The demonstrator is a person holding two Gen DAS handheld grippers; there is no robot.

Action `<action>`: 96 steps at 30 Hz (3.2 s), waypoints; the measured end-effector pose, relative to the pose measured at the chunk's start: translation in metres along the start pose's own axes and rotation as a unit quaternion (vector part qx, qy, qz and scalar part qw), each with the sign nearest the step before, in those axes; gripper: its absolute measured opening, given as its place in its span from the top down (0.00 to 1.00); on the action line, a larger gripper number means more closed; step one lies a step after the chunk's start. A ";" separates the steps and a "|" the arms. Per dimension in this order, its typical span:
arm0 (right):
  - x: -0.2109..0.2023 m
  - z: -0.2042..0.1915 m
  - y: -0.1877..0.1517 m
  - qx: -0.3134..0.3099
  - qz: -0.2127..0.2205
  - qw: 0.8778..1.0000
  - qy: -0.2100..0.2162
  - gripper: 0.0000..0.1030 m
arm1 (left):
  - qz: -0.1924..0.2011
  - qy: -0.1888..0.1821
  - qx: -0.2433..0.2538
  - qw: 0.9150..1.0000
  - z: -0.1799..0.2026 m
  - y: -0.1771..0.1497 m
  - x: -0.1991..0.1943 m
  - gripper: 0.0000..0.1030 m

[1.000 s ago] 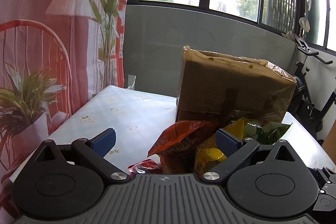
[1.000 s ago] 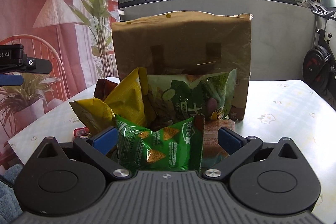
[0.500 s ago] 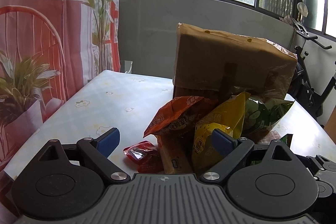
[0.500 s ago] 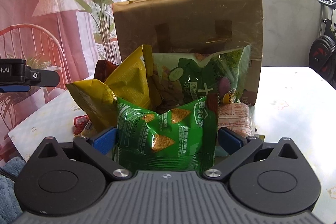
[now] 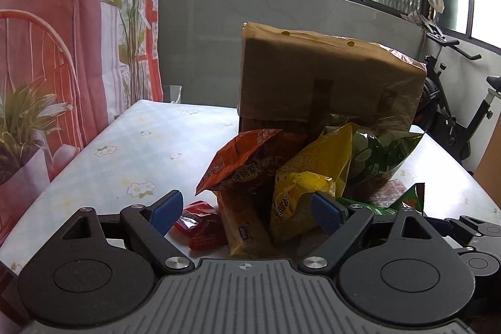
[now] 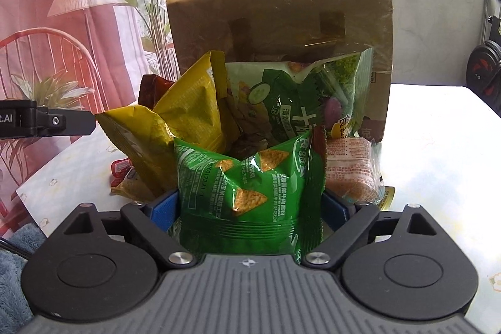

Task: Organize snacks
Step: 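Grasp the yellow chip bag with the left tool while the right tool holds the green bag, then lift both held bags up and carry them over the cardboard box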

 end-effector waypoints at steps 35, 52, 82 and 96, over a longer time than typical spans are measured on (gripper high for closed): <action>-0.038 0.057 0.016 0.080 0.079 0.991 -0.072 0.23 | -0.007 -0.072 0.152 0.986 0.079 -0.041 0.084 0.18; -0.041 0.063 0.018 0.091 0.087 0.989 -0.083 0.23 | -0.001 -0.105 0.061 0.993 0.046 -0.006 0.049 0.37; -0.012 0.057 0.190 0.013 0.296 0.951 -0.090 0.23 | 0.141 -0.086 0.014 0.986 0.037 0.179 0.072 0.36; 0.117 0.059 0.227 -0.075 0.241 0.962 -0.101 0.23 | 0.087 -0.030 0.045 0.995 0.068 0.197 0.198 0.36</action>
Point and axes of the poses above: each gripper's, at about its wrist camera, not at the fingertips, and x roughly the way its jaws point, z to its right, y to its top, the point moved 4 cm from there along x, roughly the way its jaws point, and after that the axes turned 12 degrees about z, right-handed, at the moved point
